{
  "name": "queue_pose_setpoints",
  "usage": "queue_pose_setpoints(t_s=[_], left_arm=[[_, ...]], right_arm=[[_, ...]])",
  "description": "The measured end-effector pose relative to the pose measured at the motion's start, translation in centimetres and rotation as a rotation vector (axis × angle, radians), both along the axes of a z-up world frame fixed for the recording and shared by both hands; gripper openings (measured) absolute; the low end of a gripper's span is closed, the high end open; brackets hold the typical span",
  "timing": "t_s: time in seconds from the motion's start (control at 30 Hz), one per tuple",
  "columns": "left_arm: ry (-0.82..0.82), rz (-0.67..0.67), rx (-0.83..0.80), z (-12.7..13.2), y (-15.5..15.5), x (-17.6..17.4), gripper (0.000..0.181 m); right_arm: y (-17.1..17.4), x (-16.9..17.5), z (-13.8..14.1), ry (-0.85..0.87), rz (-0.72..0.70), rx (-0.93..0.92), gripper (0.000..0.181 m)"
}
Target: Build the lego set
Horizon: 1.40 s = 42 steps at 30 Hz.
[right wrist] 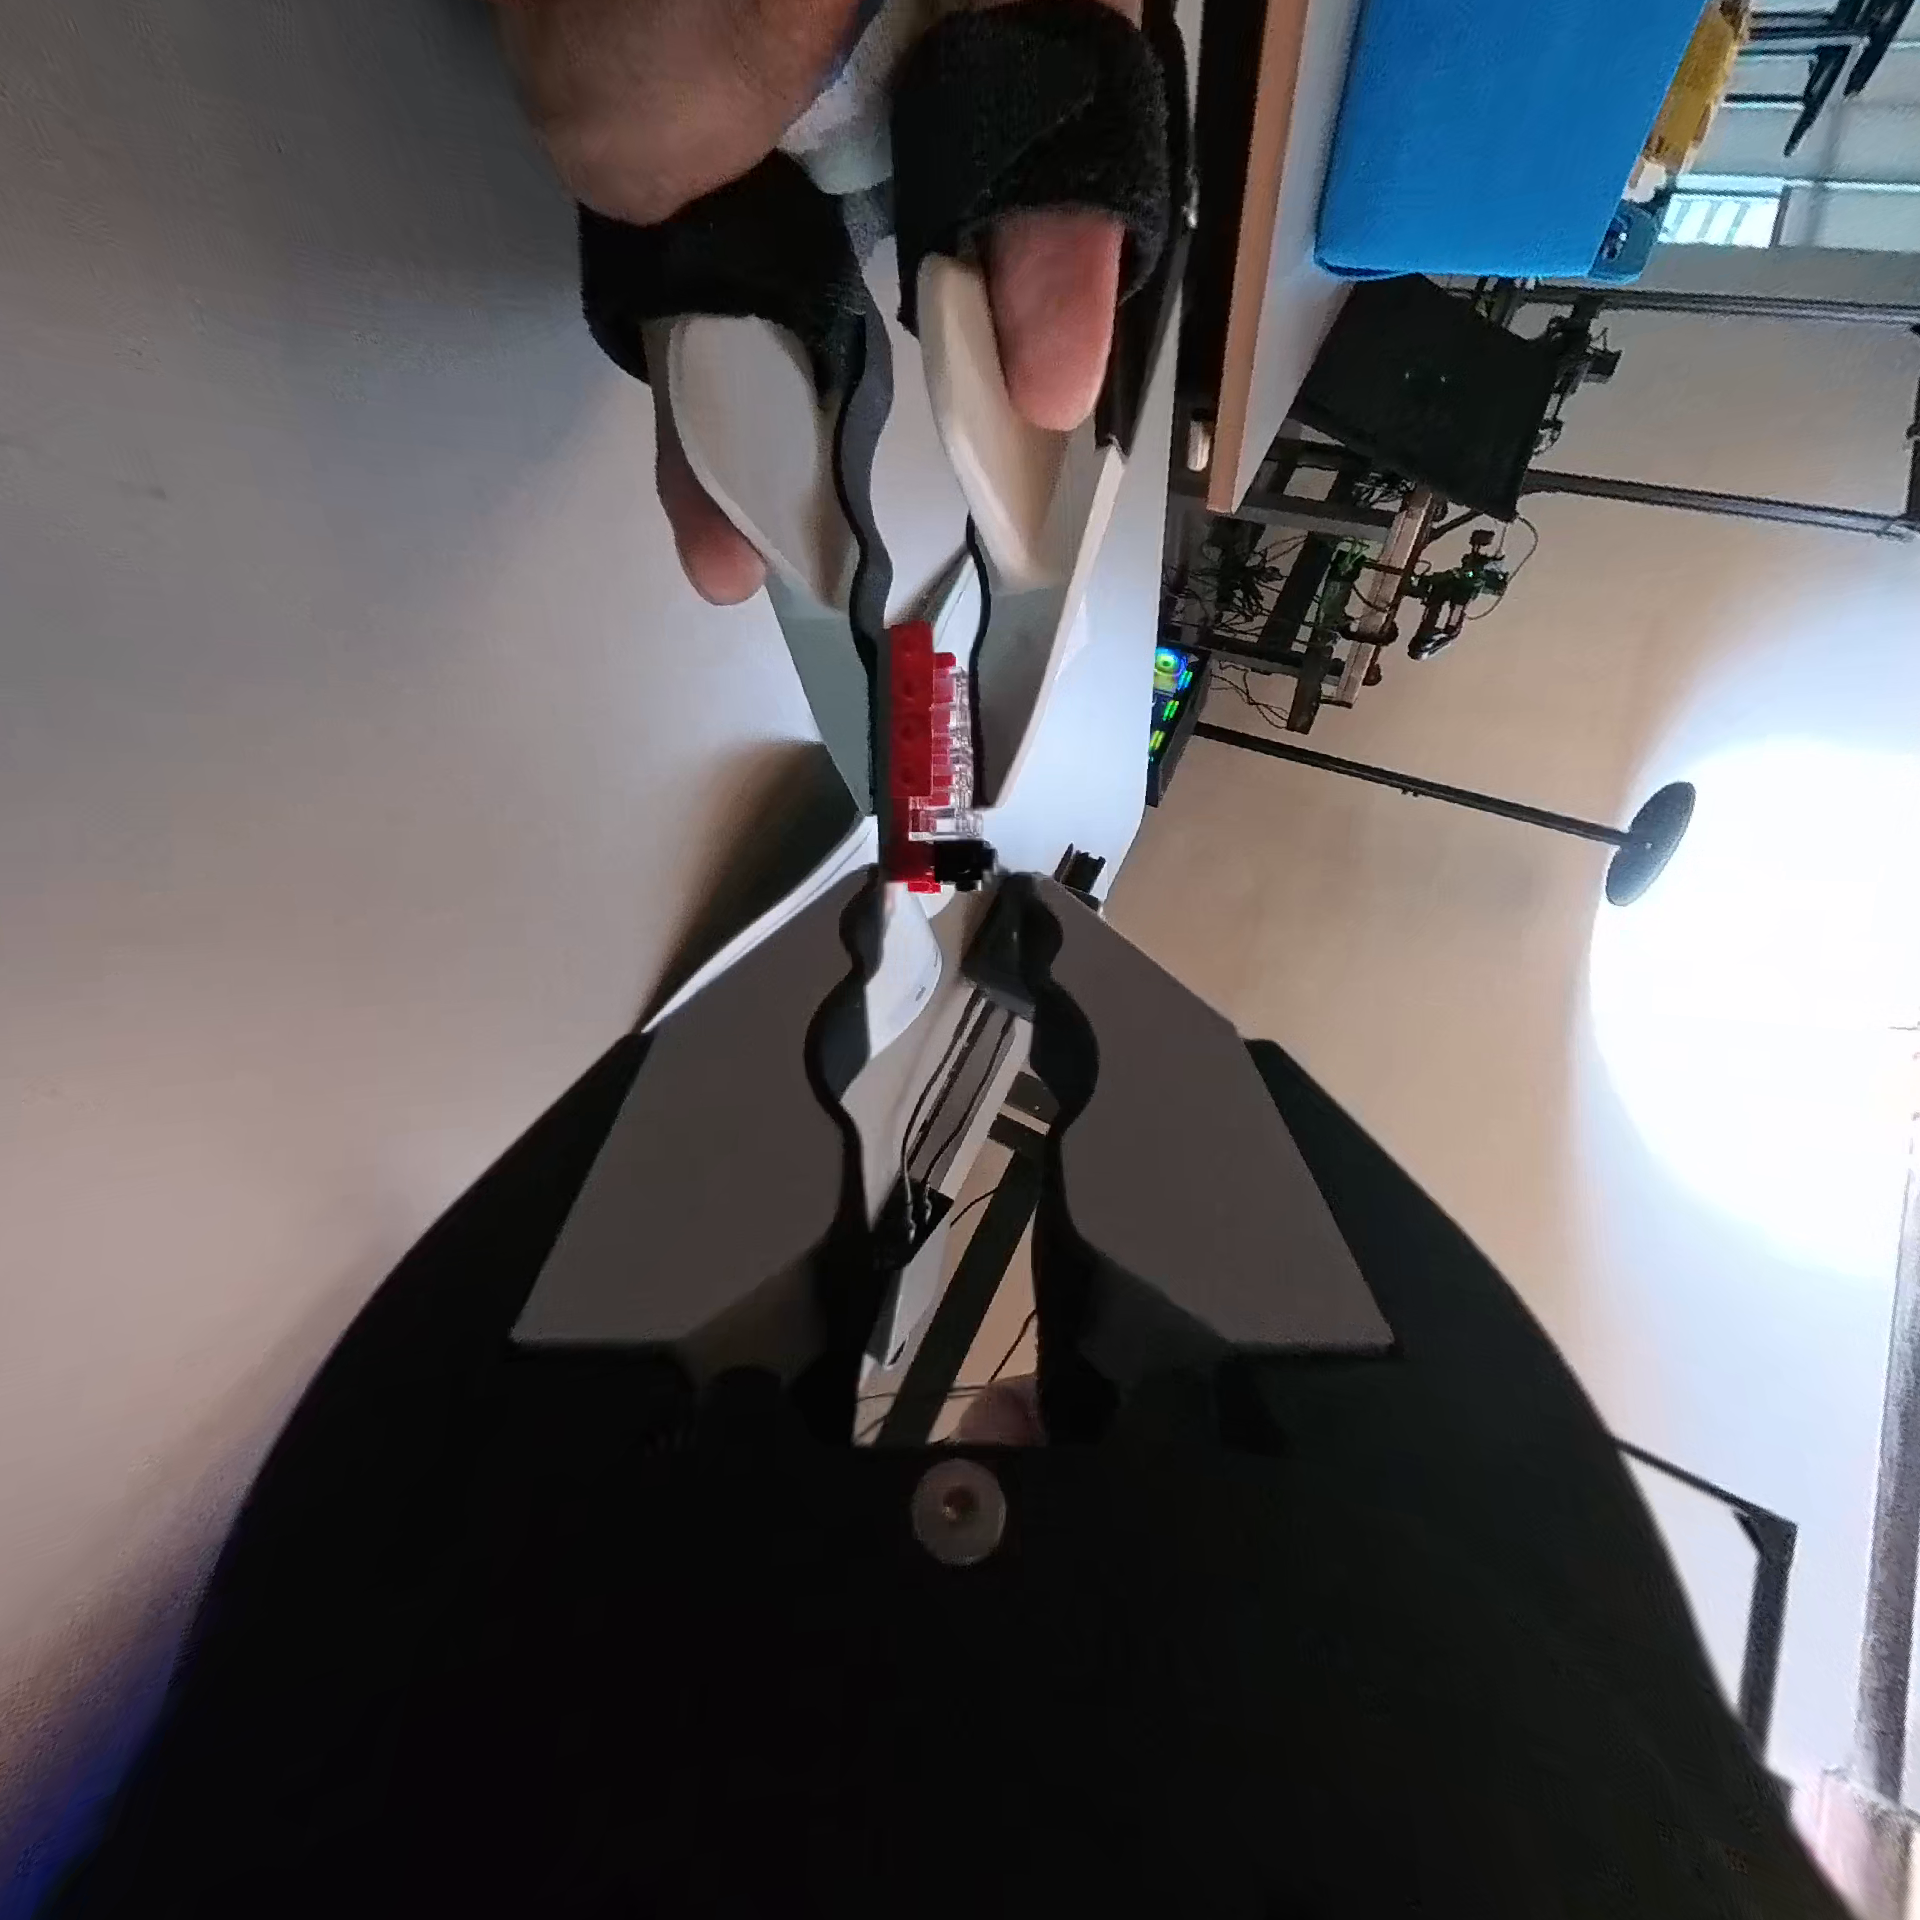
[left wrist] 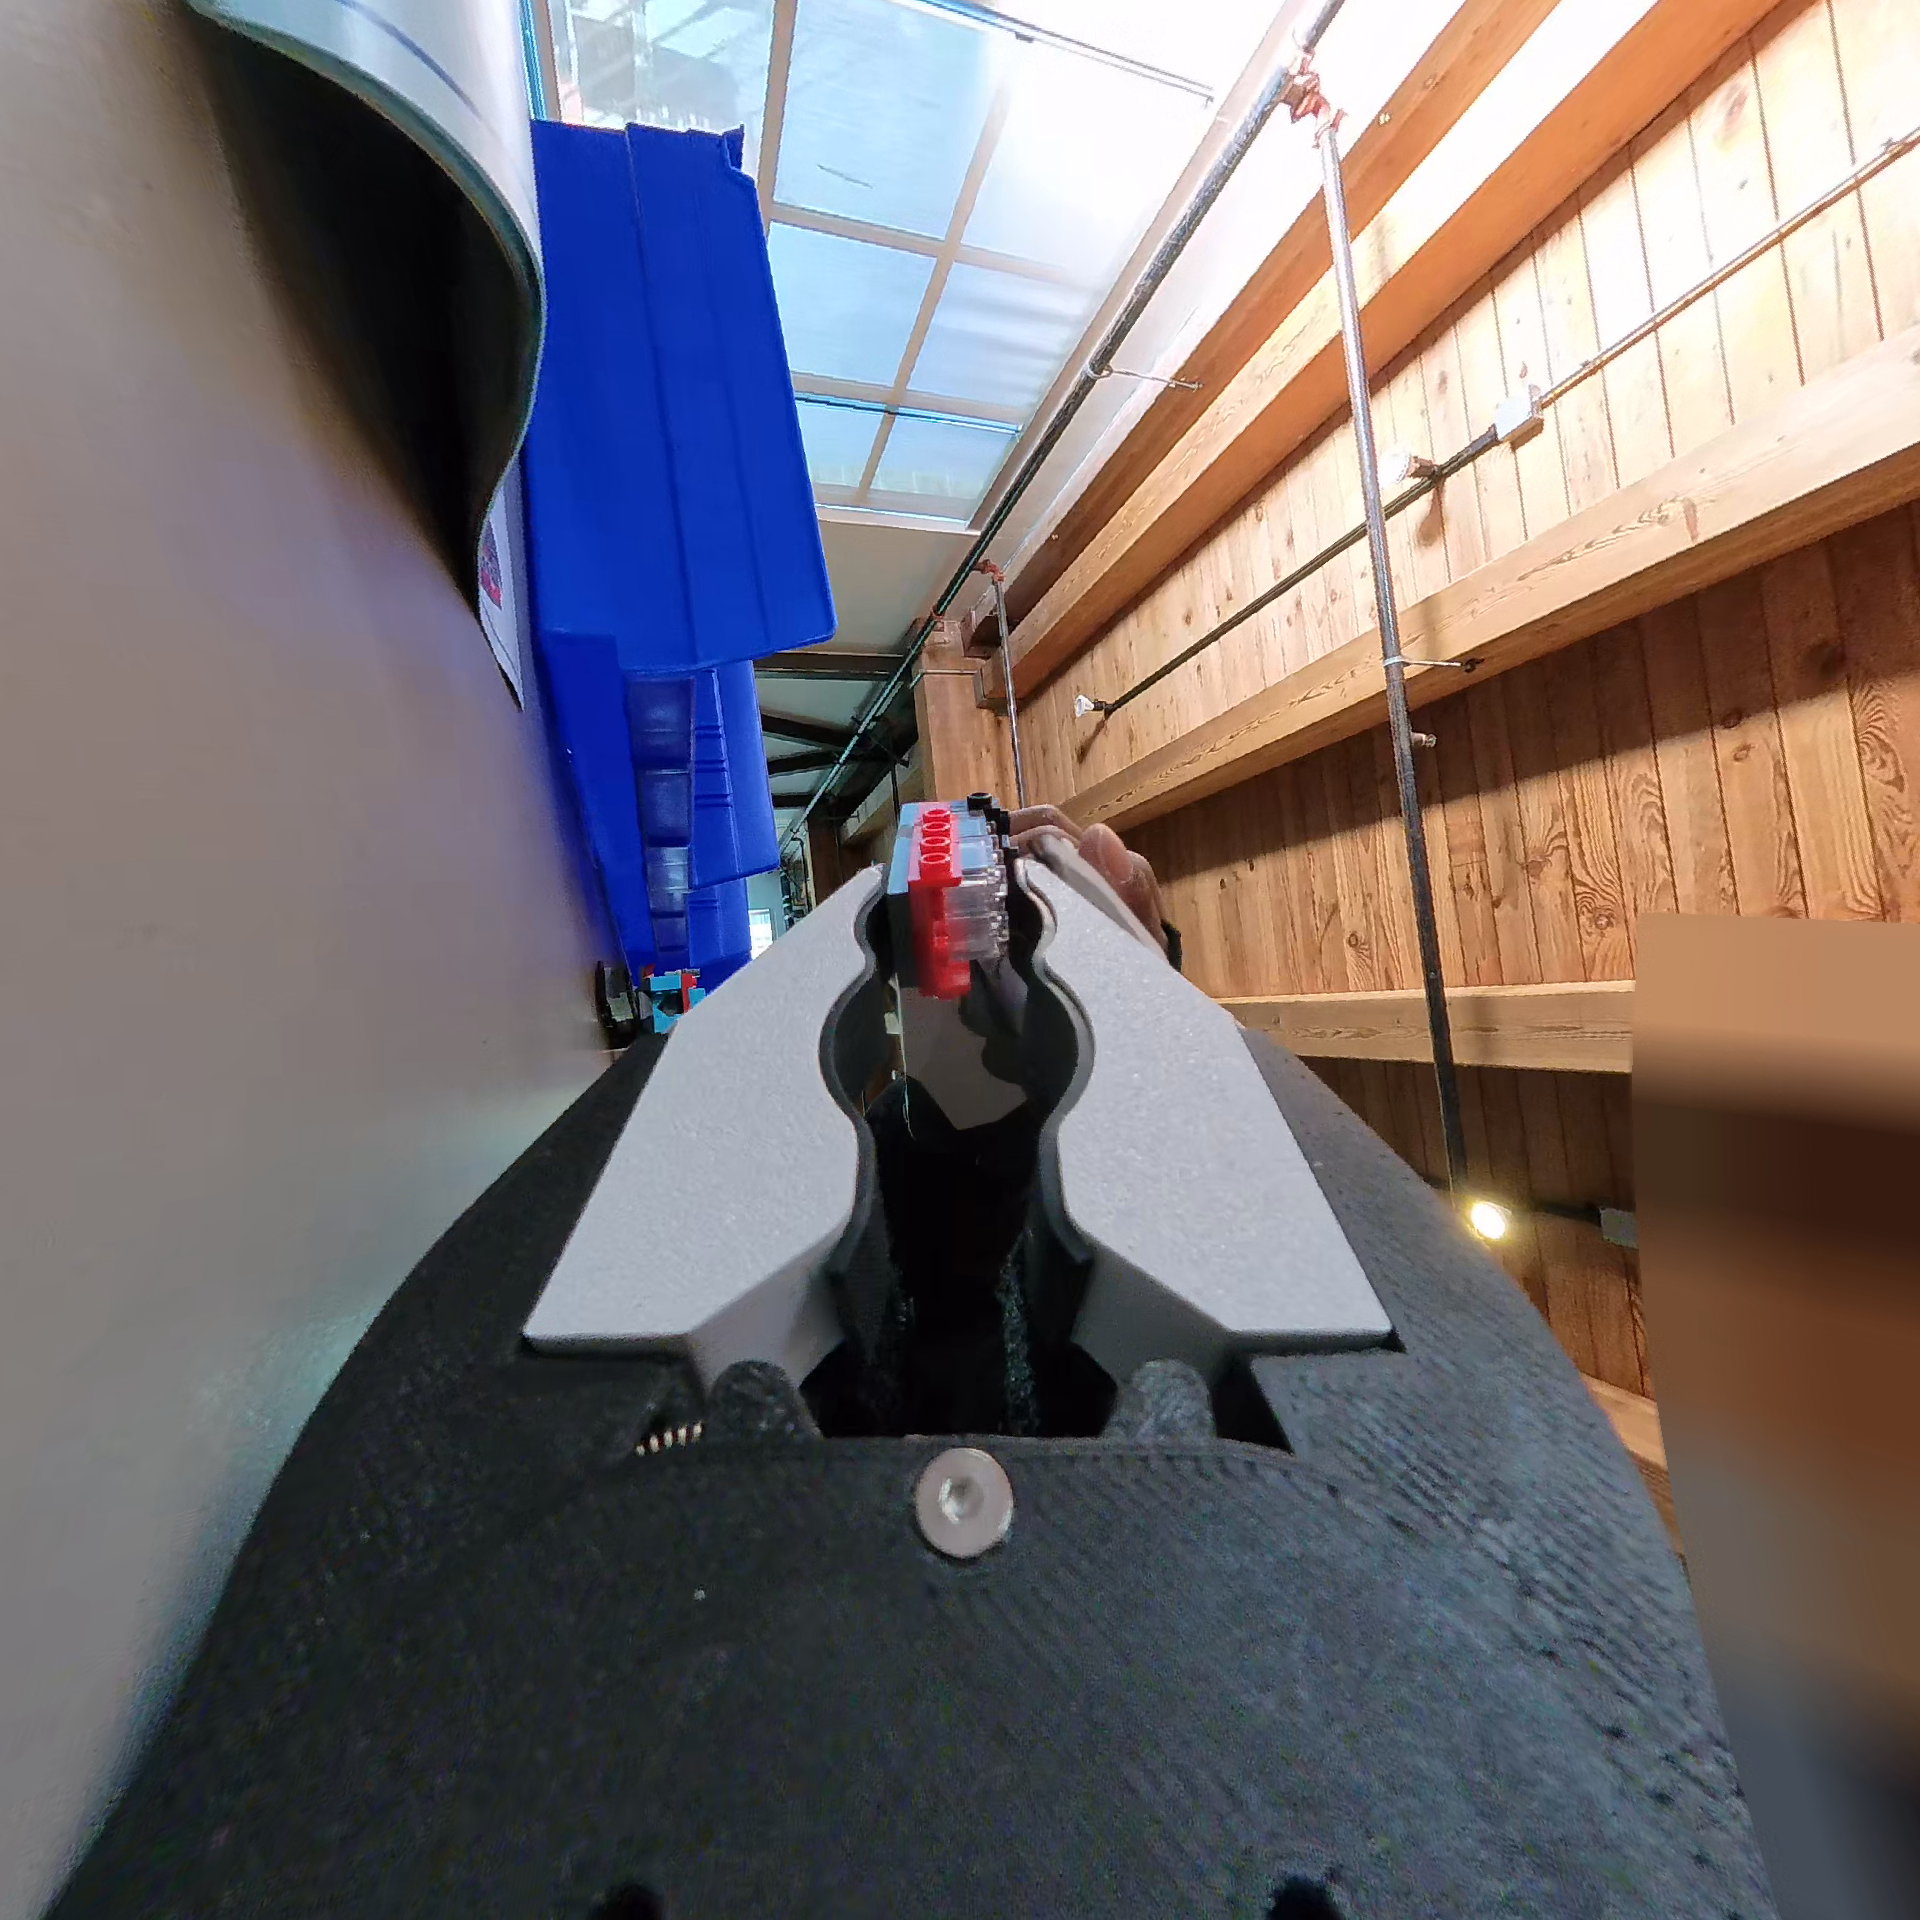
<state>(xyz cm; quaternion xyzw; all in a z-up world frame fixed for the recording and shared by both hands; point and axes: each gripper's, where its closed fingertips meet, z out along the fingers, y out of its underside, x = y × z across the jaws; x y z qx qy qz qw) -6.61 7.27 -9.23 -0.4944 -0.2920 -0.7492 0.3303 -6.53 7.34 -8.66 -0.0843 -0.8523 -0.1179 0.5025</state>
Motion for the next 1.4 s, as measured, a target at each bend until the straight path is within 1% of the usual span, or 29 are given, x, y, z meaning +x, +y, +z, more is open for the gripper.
queue_pose_setpoints(t_s=[0.1, 0.13, 0.2, 0.27, 0.37, 0.47, 0.53, 0.63, 0.8, 0.93, 1.1, 1.23, 1.4], left_arm=[[-0.004, 0.005, 0.0, 0.0, 0.0, -0.1, 0.02], [-0.006, 0.007, 0.001, 0.1, 0.0, -0.1, 0.02], [-0.01, 0.012, 0.005, 0.1, 0.0, -0.3, 0.02], [-0.011, 0.017, 0.009, 0.2, 0.0, -0.3, 0.02], [-0.004, 0.03, 0.013, 0.2, 0.1, -0.5, 0.02], [0.002, 0.045, 0.017, 0.2, 0.2, -0.6, 0.02], [0.015, 0.05, 0.025, 0.3, 0.2, -0.5, 0.02], [0.024, 0.051, 0.044, 0.7, 0.1, -0.3, 0.02], [0.06, 0.067, 0.067, 0.9, 0.1, -0.4, 0.02], [0.067, 0.069, 0.07, 0.9, 0.1, -0.4, 0.02], [0.092, 0.07, 0.077, 0.9, 0.1, -0.3, 0.02], [0.116, 0.074, 0.08, 0.8, 0.1, -0.3, 0.02], [0.141, 0.082, 0.084, 0.8, 0.1, -0.4, 0.02]], right_arm=[[0.2, 0.3, 0.4, 0.041, -0.048, -0.093, 0.031], [0.2, 0.5, 0.6, 0.064, -0.073, -0.151, 0.034], [0.3, 0.9, 1.0, 0.135, -0.157, -0.33, 0.038], [0.7, 1.3, 1.6, 0.24, -0.294, -0.599, 0.042], [1.5, 1.8, 1.5, 0.364, -0.554, -1.153, 0.047], [1.3, 1.8, 1.2, 0.437, -0.72, -1.649, 0.05], [1.0, 1.5, 1.4, 0.482, -0.748, -1.909, 0.052], [0.8, 1.1, 1.4, 0.529, -0.779, -2.145, 0.052], [1.2, 0.9, 0.2, 0.55, -0.844, -2.307, 0.052], [1.0, 0.5, 0.0, 0.531, -0.849, -2.396, 0.052], [0.5, -0.2, 0.3, 0.494, -0.817, -2.521, 0.052], [0.5, -0.5, 0.2, 0.484, -0.816, -2.541, 0.051], [0.7, -0.5, 0.2, 0.489, -0.818, -2.529, 0.044]])
